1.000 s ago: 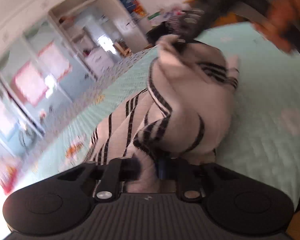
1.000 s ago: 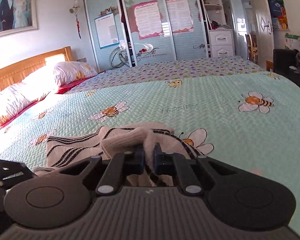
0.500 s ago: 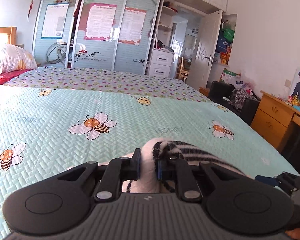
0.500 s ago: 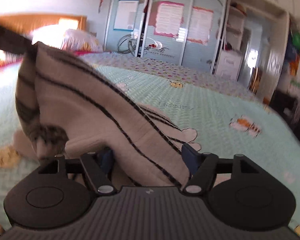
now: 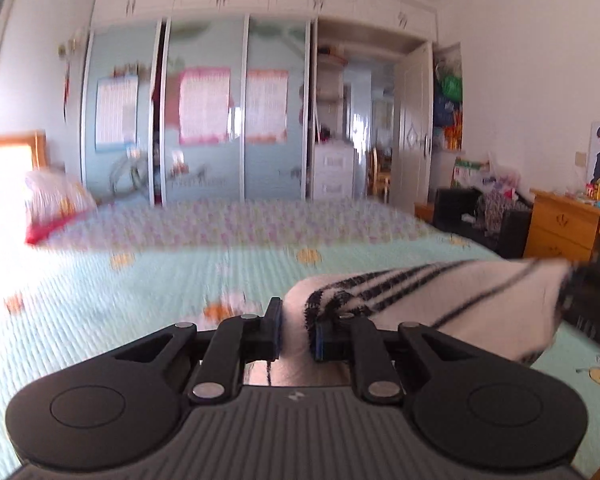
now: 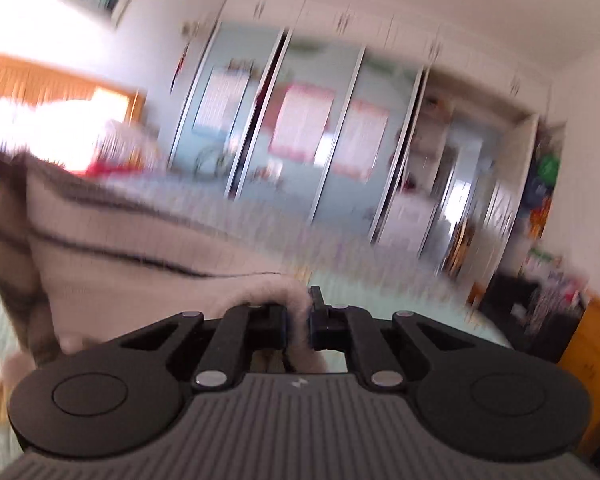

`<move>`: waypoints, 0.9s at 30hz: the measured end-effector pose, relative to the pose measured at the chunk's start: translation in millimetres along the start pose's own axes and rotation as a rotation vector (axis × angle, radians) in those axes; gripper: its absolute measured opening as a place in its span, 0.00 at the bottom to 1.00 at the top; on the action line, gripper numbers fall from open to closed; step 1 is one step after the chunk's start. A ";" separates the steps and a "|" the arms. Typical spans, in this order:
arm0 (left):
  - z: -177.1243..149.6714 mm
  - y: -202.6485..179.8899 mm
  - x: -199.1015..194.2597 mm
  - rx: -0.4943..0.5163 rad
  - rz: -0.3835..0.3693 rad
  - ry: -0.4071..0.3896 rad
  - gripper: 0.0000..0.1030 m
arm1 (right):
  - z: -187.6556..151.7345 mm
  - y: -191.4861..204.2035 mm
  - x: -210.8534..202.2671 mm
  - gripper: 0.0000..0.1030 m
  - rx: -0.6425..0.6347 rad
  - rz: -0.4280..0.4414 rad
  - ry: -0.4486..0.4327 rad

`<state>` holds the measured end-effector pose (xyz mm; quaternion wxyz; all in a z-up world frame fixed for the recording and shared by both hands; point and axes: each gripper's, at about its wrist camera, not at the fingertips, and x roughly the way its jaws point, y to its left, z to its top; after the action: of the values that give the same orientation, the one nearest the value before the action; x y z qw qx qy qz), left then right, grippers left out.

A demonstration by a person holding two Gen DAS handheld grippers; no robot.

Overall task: Fold clothes
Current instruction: 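Lift the sweater high with both grippers, holding it hanging between them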

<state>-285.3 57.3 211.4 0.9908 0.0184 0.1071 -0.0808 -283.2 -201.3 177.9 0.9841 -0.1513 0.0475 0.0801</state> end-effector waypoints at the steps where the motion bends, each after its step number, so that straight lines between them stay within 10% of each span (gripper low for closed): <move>1: 14.1 -0.1 -9.6 0.017 0.004 -0.045 0.15 | 21.4 -5.8 -6.0 0.08 -0.007 -0.015 -0.056; 9: 132.0 0.2 -85.1 0.131 0.091 -0.395 0.06 | 156.0 -38.6 -52.9 0.08 -0.055 -0.059 -0.402; 15: 169.6 -9.0 -115.9 0.188 0.119 -0.502 0.03 | 193.3 -58.4 -74.7 0.08 -0.012 -0.022 -0.495; 25: 81.0 7.0 -90.0 0.142 -0.009 -0.224 0.10 | 154.2 -16.0 -53.1 0.08 -0.110 0.044 -0.338; 27: 53.9 -2.5 -93.3 0.178 -0.051 -0.194 0.26 | 145.3 -7.0 -47.9 0.08 -0.120 0.049 -0.300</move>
<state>-364.4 66.5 284.0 0.9886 0.0955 0.0035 -0.1163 -318.9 -170.4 323.6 0.9670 -0.1951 -0.1014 0.1285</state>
